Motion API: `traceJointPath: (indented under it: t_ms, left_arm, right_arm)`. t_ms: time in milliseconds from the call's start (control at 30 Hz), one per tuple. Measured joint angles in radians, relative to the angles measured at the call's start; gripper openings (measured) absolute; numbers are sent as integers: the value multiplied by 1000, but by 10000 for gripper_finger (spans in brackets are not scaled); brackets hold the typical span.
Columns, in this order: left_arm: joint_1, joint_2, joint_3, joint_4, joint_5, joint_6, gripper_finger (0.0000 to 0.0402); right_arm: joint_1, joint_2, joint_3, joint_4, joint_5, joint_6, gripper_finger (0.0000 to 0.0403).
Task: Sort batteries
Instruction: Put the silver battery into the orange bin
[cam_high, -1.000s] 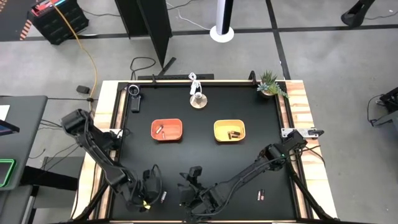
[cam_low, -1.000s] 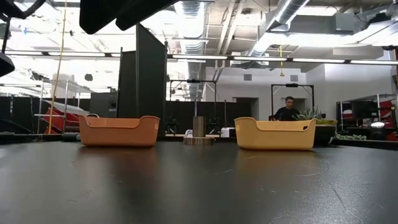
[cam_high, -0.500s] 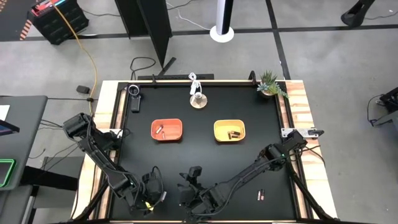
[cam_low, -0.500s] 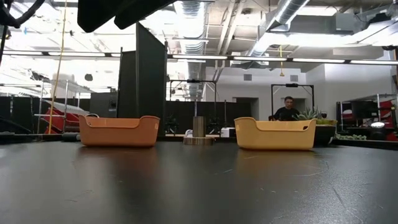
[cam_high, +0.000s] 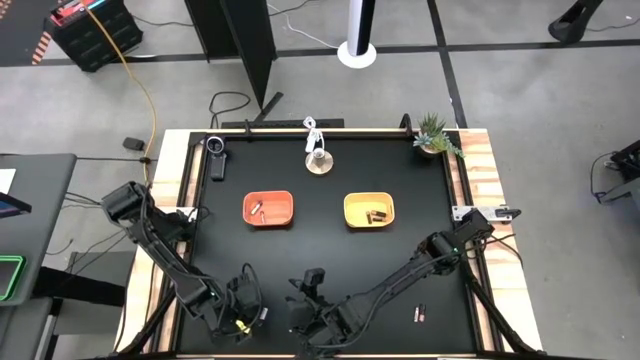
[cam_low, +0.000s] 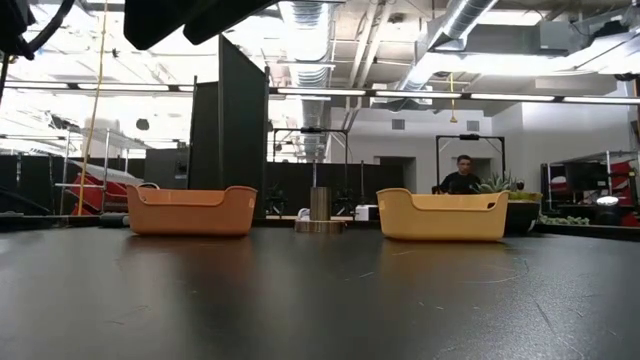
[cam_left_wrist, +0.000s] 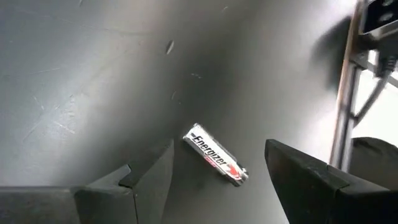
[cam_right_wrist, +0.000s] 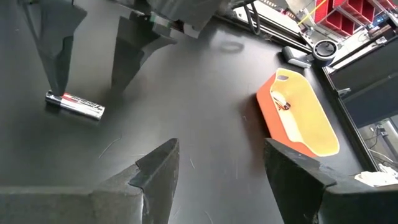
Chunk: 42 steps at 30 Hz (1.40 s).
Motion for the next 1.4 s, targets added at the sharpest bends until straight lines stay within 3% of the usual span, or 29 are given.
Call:
traceJointPath:
  t_ms: [667, 1233, 1400]
  left_arm:
    - [3, 139, 4, -16, 24, -49, 240]
    - [6, 144, 5, -75, 41, 8, 239]
    - [7, 144, 5, -93, 45, 55, 220]
  right_arm:
    - [-1, 0, 0, -1, 2, 2, 248]
    - [-1, 0, 0, -1, 3, 2, 248]
    - [-1, 0, 0, -1, 3, 2, 248]
